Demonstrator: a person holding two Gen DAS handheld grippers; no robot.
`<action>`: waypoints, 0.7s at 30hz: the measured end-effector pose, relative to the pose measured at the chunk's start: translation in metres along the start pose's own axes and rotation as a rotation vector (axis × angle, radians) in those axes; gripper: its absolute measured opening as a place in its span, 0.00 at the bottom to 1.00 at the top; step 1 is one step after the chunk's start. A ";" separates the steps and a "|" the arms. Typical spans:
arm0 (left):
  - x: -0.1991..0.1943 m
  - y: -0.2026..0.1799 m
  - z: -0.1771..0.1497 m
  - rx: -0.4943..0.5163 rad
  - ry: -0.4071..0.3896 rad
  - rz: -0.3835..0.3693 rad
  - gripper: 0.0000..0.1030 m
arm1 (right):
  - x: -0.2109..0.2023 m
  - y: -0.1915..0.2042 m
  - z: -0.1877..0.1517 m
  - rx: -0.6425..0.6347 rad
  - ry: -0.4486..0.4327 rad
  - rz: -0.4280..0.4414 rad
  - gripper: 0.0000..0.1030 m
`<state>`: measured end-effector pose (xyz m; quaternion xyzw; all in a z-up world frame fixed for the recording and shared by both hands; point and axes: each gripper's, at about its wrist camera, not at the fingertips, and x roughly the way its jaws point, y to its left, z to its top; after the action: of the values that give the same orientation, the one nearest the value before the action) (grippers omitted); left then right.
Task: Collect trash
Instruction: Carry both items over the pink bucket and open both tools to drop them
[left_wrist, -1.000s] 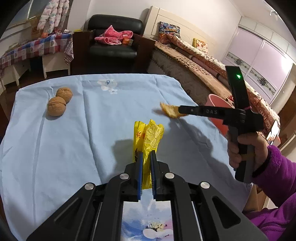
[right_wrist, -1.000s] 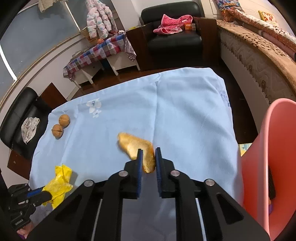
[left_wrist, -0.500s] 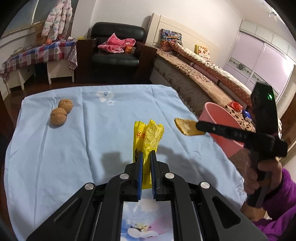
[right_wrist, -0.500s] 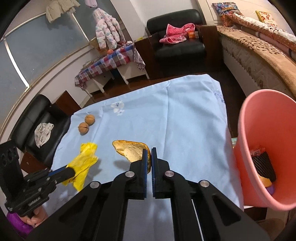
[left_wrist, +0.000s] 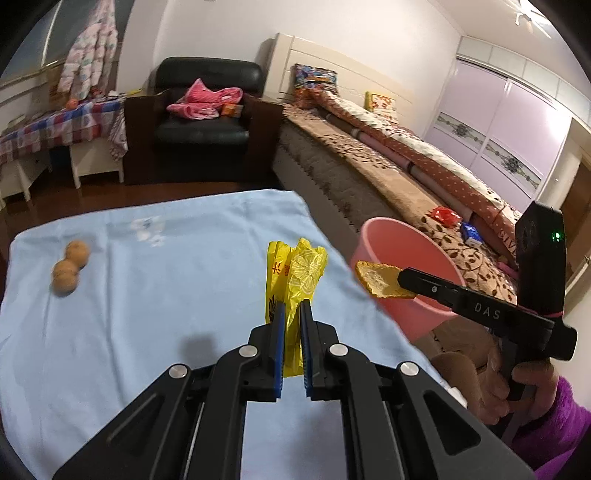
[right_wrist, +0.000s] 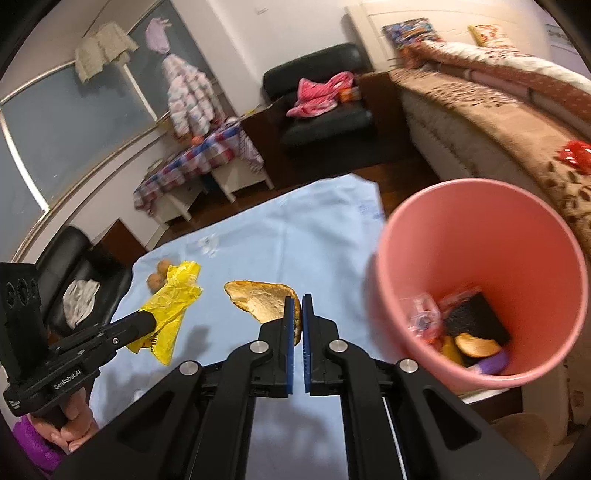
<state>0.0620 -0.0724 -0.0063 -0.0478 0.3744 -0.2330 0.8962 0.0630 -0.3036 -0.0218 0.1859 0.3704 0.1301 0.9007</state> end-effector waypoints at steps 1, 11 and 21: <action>0.004 -0.008 0.004 0.005 0.001 -0.010 0.07 | -0.005 -0.006 0.001 0.010 -0.014 -0.013 0.04; 0.043 -0.074 0.031 0.077 0.021 -0.090 0.07 | -0.046 -0.074 0.008 0.083 -0.119 -0.183 0.04; 0.099 -0.132 0.045 0.148 0.069 -0.098 0.07 | -0.046 -0.118 0.005 0.134 -0.117 -0.250 0.04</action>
<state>0.1029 -0.2378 -0.0041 0.0083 0.3841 -0.3049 0.8715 0.0467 -0.4277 -0.0409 0.2055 0.3454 -0.0193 0.9155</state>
